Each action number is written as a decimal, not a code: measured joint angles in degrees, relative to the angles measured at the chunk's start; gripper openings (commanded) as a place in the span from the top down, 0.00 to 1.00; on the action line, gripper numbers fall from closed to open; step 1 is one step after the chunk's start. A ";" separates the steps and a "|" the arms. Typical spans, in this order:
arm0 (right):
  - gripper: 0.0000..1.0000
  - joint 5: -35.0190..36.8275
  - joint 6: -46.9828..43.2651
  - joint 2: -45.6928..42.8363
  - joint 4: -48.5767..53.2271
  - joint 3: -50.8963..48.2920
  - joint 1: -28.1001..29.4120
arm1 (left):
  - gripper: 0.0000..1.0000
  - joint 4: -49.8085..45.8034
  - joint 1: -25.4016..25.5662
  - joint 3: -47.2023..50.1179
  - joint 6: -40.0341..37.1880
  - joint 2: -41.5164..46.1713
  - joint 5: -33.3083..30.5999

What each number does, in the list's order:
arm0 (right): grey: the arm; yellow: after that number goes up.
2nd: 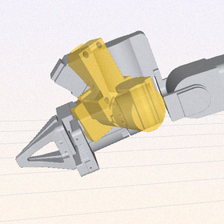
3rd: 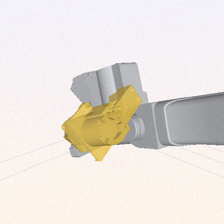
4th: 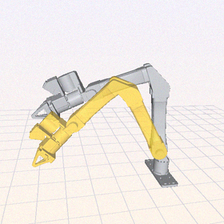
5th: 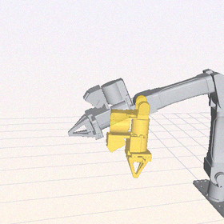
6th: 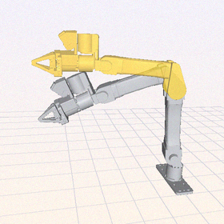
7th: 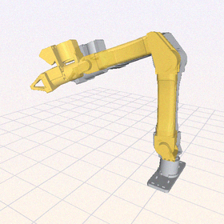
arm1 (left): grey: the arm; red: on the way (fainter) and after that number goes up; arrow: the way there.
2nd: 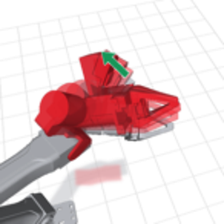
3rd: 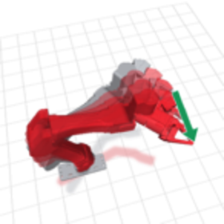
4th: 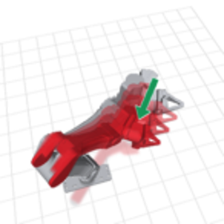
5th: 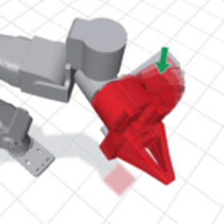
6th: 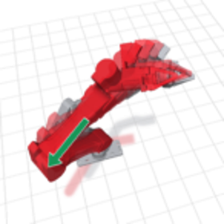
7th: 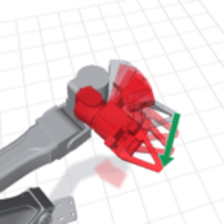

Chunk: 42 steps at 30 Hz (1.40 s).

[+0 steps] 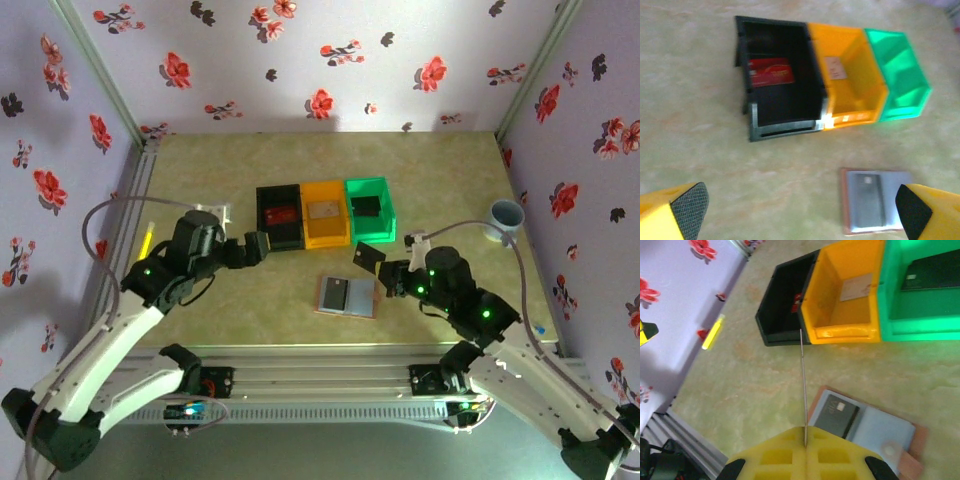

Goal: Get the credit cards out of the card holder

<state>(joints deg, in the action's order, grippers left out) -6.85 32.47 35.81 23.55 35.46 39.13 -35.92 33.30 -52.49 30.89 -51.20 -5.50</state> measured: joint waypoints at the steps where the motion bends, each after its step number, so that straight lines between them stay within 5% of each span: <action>1: 1.00 0.46 -0.48 0.31 1.40 0.92 -0.24 | 0.00 -0.24 -0.55 0.04 -0.35 -0.79 -0.81; 11: 1.00 1.90 -5.77 9.79 11.96 11.15 -8.13 | 0.00 -1.95 -6.95 2.08 -2.95 -5.60 -4.33; 20: 1.00 -5.05 -9.44 27.45 12.83 20.37 -20.26 | 0.00 -1.86 -7.28 5.73 -3.26 -1.22 -5.55; 42: 1.00 -14.40 -16.17 65.00 11.80 45.55 -23.30 | 0.00 -1.38 -7.32 5.75 -3.45 0.42 -8.09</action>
<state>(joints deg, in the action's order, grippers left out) -21.26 16.29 100.82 35.35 81.01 15.84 -37.30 25.98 -46.74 27.44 -50.78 -13.58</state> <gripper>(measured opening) 0.041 0.997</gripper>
